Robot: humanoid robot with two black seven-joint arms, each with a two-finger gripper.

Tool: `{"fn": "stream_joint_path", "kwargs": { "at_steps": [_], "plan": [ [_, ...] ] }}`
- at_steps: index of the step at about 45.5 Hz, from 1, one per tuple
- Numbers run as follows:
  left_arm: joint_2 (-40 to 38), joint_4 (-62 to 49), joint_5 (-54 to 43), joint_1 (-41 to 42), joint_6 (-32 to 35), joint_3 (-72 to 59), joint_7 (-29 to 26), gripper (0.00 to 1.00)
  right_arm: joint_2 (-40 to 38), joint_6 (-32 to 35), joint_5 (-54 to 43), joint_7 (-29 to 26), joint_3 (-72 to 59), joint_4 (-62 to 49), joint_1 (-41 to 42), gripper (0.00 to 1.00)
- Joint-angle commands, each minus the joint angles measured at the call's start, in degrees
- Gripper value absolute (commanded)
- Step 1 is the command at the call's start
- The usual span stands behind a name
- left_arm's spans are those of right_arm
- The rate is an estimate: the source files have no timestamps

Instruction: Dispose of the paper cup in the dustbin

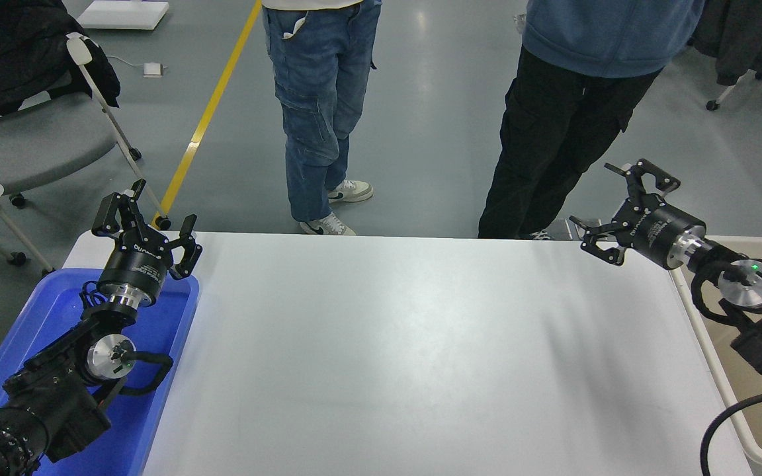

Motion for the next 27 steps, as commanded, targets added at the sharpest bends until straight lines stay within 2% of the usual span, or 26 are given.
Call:
{"fn": "stream_joint_path", "kwargs": {
  "at_steps": [1, 27],
  "plan": [
    [0.00, 0.00, 0.00, 0.00, 0.00, 0.00, 0.00, 1.00, 4.72, -0.18, 0.02, 5.22, 0.51, 0.39, -0.68, 1.00],
    [0.00, 0.00, 0.00, 0.00, 0.00, 0.00, 0.00, 1.00, 13.87, -0.27, 0.02, 11.73, 4.03, -4.53, -3.14, 1.00]
  ]
}}
